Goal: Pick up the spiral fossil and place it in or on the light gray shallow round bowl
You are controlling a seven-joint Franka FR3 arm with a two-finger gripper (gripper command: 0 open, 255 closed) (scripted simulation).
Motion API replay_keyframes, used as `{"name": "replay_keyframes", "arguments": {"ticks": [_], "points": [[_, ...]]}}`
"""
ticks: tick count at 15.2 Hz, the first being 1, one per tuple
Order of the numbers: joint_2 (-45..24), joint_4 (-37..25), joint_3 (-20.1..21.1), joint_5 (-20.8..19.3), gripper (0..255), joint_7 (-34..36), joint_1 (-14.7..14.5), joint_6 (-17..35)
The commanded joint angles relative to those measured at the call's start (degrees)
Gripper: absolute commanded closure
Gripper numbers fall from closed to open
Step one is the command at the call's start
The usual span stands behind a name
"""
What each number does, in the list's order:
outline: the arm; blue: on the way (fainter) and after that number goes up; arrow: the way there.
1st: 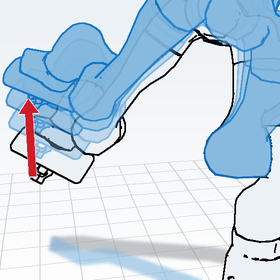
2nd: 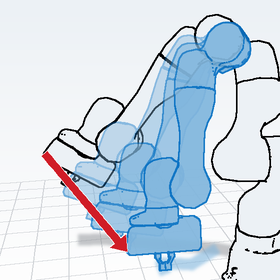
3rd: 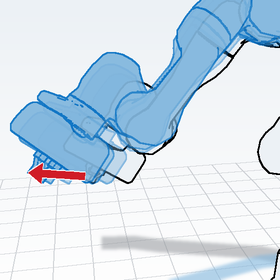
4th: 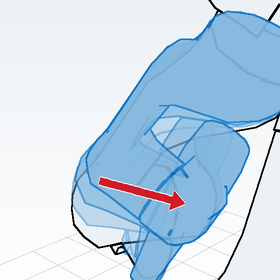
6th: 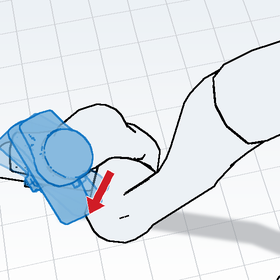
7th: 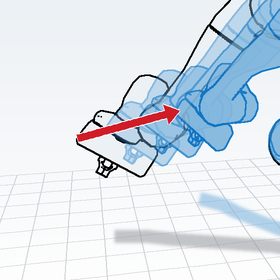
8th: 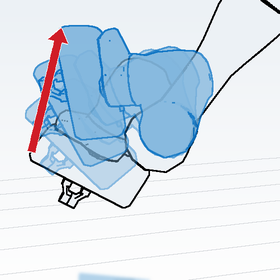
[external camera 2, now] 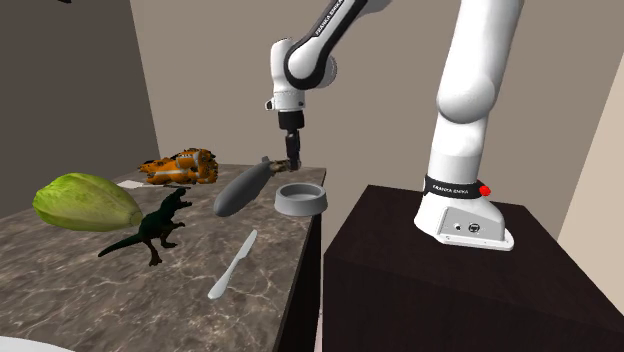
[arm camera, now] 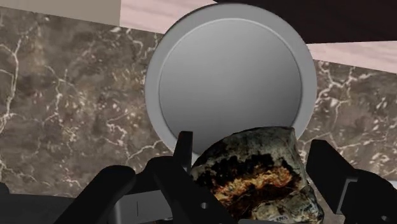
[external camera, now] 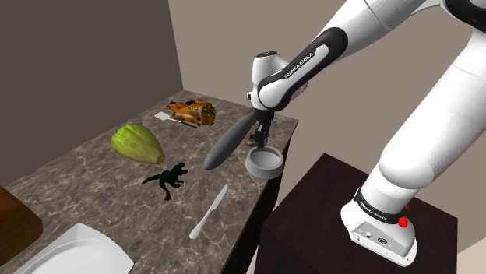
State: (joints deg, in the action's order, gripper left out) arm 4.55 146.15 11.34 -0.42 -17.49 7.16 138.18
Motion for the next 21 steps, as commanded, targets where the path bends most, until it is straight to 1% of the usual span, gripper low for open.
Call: {"name": "replay_keyframes", "arguments": {"ticks": [1,3,11,17,21], "points": [[3.78,4.19,-1.11,0.77,255,-2.58,0.74,0.56],[6.34,6.94,-2.02,1.06,255,-4.22,1.17,0.79],[-0.19,8.15,-1.75,-0.68,255,-2.81,1.64,8.44],[-6.02,8.38,-1.9,-3.05,255,-1.02,1.93,14.4],[-6.02,8.38,-1.94,-3.05,255,-1.02,1.9,14.4]]}}
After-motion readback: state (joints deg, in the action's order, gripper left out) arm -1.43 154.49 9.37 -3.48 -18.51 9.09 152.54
